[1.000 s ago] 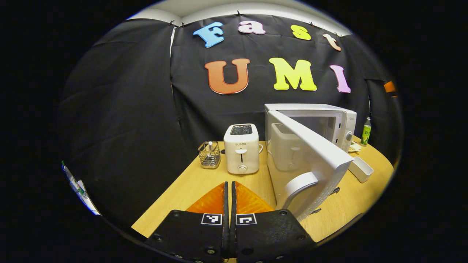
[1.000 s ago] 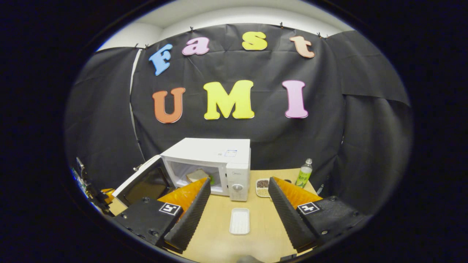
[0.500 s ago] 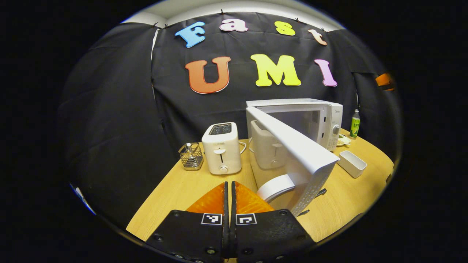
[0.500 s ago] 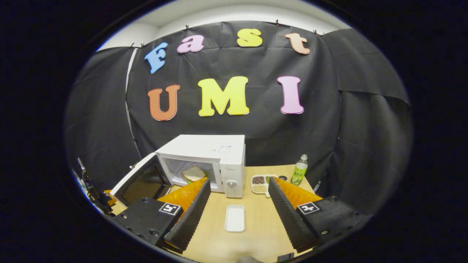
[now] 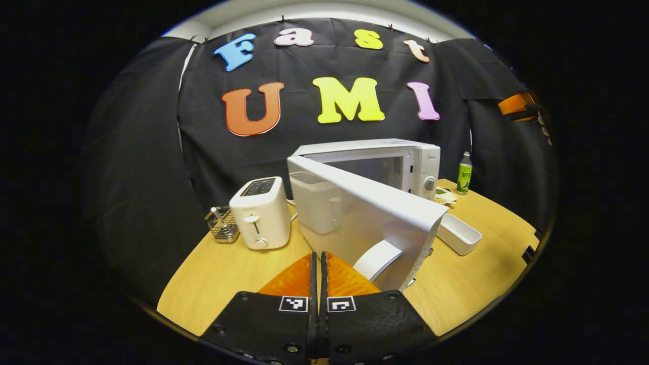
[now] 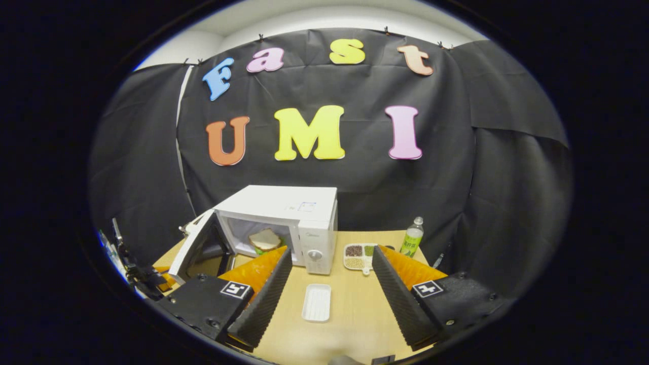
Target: Open the microwave oven with the left hand, put the food in, and close the microwave oven.
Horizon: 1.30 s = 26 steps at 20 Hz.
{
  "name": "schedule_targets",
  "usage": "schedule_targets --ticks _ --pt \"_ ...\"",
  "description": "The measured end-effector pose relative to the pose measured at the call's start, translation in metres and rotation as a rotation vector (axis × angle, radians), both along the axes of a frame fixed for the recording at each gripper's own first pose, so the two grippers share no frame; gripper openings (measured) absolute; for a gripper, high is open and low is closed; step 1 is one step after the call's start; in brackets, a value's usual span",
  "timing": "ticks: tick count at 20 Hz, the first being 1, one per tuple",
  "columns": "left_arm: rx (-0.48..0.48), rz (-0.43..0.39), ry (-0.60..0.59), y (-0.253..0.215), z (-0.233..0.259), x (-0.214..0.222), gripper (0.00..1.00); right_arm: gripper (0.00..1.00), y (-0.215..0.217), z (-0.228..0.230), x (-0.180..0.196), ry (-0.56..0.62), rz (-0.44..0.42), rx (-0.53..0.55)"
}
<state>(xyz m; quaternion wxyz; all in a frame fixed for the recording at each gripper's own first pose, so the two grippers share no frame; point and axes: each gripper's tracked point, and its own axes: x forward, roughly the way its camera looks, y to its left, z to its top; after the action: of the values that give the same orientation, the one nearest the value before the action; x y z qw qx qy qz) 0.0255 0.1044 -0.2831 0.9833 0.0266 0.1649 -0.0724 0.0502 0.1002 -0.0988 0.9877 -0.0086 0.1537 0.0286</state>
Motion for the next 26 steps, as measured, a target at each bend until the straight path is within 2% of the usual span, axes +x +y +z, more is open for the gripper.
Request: schedule_targets --ticks 2,3,5,6,8,9,10,11,13,14,15,16,17,26 --pt "-0.001 -0.038 -0.001 -0.023 0.001 0.008 0.0 0.92 -0.008 0.001 0.001 0.002 -0.005 0.001" --pt "0.0 -0.056 -0.002 -0.035 0.001 0.012 0.0 1.0 -0.013 0.001 0.001 0.004 -0.01 0.0" --pt "0.002 -0.091 -0.006 -0.056 0.002 0.021 0.0 1.0 -0.025 0.002 0.002 0.004 -0.02 -0.006" --pt "0.002 -0.108 -0.007 -0.066 0.002 0.026 0.0 0.92 -0.03 0.001 0.002 0.006 -0.025 -0.008" --pt "-0.001 -0.138 -0.008 -0.087 0.001 0.035 0.0 0.92 -0.04 0.002 0.002 0.008 -0.034 -0.004" --pt "0.001 -0.153 -0.012 -0.096 0.001 0.04 0.0 1.0 -0.045 0.002 0.003 0.01 -0.04 -0.004" --pt "0.004 -0.167 -0.016 -0.105 0.002 0.044 0.0 1.0 -0.048 0.001 0.003 0.011 -0.045 -0.003" --pt "0.006 -0.181 -0.019 -0.114 0.004 0.048 0.0 0.92 -0.053 0.0 0.003 0.014 -0.05 -0.002" --pt "0.012 -0.203 -0.023 -0.128 0.004 0.059 0.0 0.92 -0.062 -0.003 0.002 0.021 -0.059 -0.002" --pt "0.015 -0.21 -0.025 -0.134 0.005 0.064 0.0 1.0 -0.065 -0.003 0.001 0.022 -0.062 -0.002" --pt "0.015 -0.217 -0.03 -0.14 0.005 0.071 0.0 1.0 -0.07 -0.002 0.0 0.022 -0.069 -0.003" --pt "0.012 -0.223 -0.031 -0.147 0.005 0.077 0.0 0.92 -0.073 -0.003 0.0 0.022 -0.071 -0.003" --pt "0.009 -0.228 -0.033 -0.151 0.006 0.083 0.0 1.0 -0.077 -0.003 0.0 0.023 -0.075 -0.004" --pt "-0.003 -0.225 -0.056 -0.187 0.013 0.136 0.0 1.0 -0.107 -0.008 0.002 0.037 -0.104 -0.003"
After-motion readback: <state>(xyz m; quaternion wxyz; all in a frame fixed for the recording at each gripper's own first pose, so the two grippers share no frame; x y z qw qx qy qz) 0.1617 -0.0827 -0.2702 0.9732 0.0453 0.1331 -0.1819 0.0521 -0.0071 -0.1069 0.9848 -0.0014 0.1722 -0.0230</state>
